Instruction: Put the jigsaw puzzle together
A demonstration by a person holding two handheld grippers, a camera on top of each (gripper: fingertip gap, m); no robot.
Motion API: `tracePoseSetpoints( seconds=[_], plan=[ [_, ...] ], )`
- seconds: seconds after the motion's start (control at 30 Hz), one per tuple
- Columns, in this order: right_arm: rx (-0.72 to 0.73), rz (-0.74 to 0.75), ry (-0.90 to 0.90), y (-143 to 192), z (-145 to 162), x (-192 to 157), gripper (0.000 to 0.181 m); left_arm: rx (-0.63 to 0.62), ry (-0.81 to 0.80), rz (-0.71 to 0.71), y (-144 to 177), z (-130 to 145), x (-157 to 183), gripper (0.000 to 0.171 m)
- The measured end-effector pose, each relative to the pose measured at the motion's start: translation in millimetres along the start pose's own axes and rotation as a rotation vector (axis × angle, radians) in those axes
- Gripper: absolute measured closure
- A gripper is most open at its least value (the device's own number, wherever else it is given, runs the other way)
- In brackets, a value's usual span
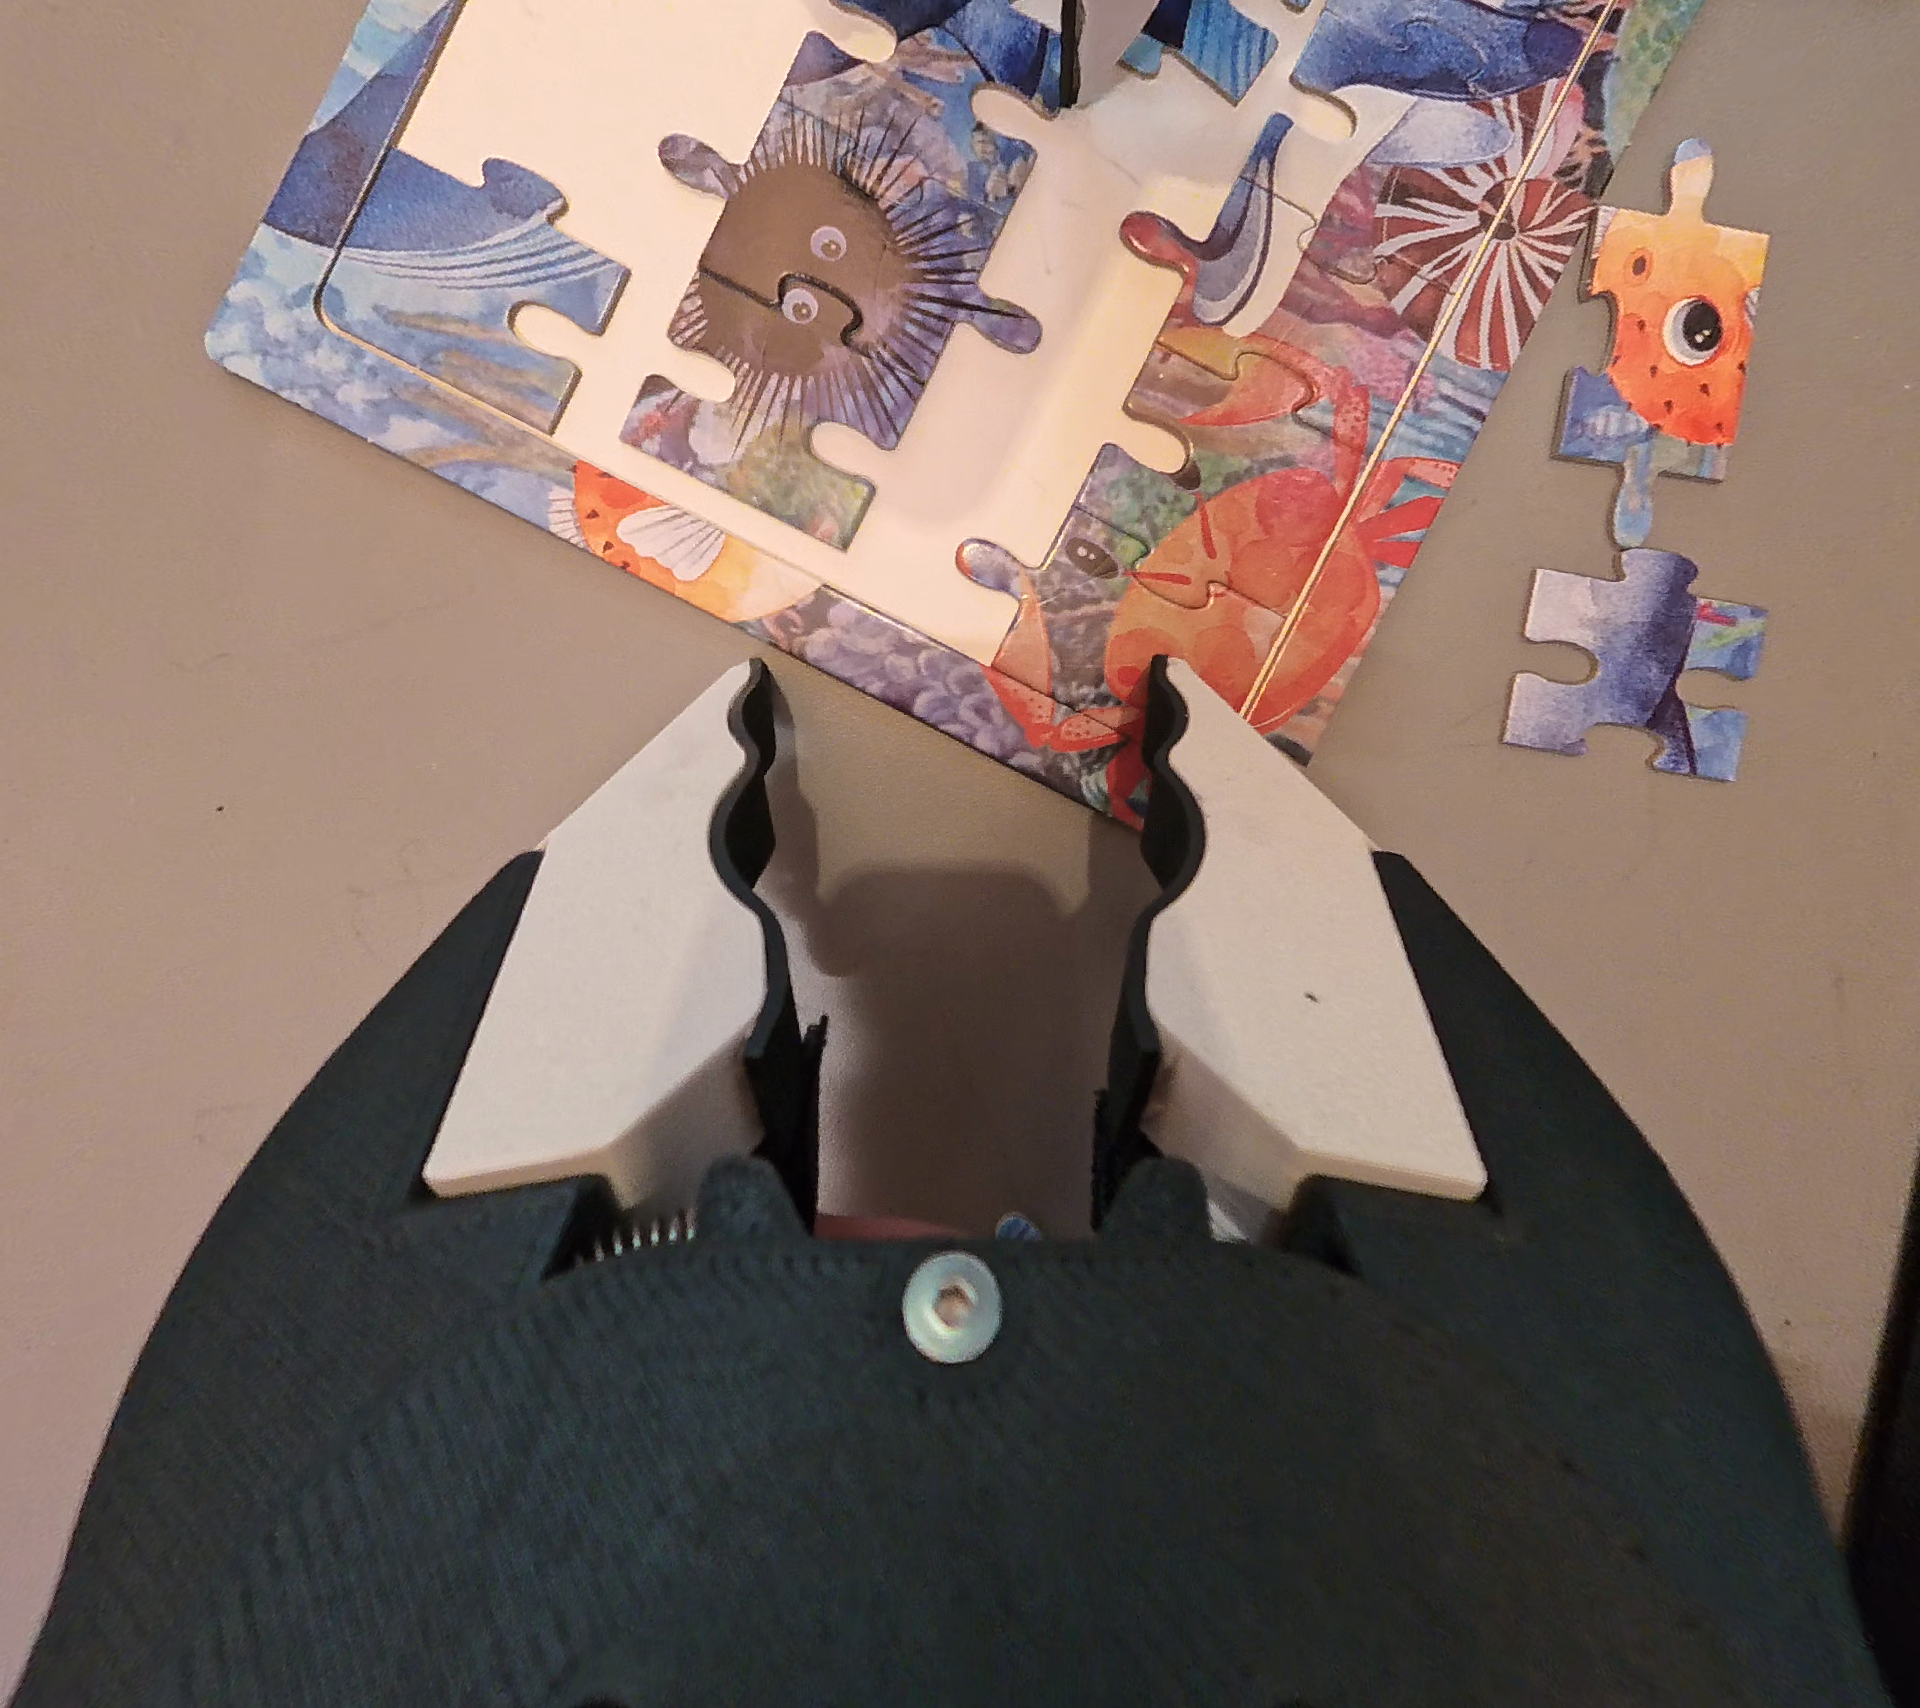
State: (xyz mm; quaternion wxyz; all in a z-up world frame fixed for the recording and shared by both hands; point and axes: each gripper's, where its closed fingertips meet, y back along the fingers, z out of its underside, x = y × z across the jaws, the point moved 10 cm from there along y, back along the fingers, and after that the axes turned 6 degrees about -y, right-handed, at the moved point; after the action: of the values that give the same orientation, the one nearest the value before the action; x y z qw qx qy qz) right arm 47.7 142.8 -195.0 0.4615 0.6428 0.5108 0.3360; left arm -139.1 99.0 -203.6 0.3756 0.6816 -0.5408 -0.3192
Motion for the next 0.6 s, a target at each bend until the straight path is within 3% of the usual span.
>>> tracePoseSetpoints(
  seconds=[0.6],
  plan=[
    [-0.04,0.023,0.009,14,-4,-3,0.137,0.012,0.016,-0.069,-1,-2,-9,0.102]
  ],
)
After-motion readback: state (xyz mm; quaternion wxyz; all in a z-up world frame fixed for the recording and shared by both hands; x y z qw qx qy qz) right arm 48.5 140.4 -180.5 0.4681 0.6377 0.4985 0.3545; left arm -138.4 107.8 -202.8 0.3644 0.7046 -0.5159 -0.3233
